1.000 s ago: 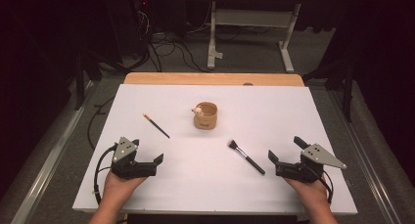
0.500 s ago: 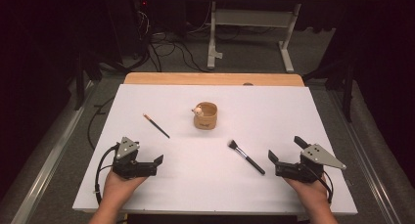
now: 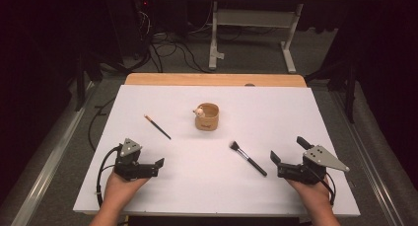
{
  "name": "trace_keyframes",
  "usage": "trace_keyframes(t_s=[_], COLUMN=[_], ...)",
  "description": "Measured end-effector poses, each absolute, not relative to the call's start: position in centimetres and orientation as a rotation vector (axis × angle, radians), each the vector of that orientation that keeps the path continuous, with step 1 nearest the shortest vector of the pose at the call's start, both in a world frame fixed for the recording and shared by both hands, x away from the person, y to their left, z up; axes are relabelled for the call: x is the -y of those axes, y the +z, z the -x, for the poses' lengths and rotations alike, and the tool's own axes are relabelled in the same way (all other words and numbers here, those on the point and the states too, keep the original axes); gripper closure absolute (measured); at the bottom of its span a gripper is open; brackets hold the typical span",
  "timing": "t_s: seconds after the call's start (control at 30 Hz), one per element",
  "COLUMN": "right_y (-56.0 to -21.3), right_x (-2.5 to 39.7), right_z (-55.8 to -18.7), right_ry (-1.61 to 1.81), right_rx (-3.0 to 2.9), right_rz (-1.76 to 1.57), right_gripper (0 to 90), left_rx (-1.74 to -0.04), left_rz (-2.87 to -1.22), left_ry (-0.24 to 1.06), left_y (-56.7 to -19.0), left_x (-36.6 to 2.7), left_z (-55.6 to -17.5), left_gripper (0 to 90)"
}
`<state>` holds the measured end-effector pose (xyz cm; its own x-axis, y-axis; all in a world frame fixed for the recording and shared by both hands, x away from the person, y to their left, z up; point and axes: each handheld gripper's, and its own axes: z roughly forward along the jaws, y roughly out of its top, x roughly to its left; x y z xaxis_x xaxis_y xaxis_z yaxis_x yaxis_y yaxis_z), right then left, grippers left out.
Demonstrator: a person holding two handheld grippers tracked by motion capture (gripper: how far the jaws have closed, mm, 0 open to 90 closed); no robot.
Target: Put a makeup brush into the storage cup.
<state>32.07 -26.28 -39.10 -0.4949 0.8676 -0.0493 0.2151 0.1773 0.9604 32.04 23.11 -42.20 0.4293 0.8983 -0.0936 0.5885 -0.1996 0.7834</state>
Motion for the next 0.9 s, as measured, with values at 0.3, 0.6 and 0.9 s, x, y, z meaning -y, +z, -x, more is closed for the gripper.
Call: trace_keyframes(t_s=[0.3, 0.6, 0.9], right_y=[-39.07, -39.14, -39.16], right_x=[26.23, 26.07, 26.09], right_z=[-32.06, -32.06, -31.91], right_ry=[1.335, 1.334, 1.336], right_rx=[-1.833, -1.845, -1.849], right_rz=[-1.013, -1.007, -1.004], right_gripper=[0.8, 0.8, 0.8], left_rx=[-1.307, -1.349, -1.393], left_rz=[-1.915, -1.958, -1.988], left_ry=[0.478, 0.465, 0.442], left_y=[-42.46, -42.73, -43.07], left_x=[-23.07, -22.86, -22.98], left_z=[-32.18, -32.37, -32.67], left_gripper=[3.1, 1.7, 0.5])
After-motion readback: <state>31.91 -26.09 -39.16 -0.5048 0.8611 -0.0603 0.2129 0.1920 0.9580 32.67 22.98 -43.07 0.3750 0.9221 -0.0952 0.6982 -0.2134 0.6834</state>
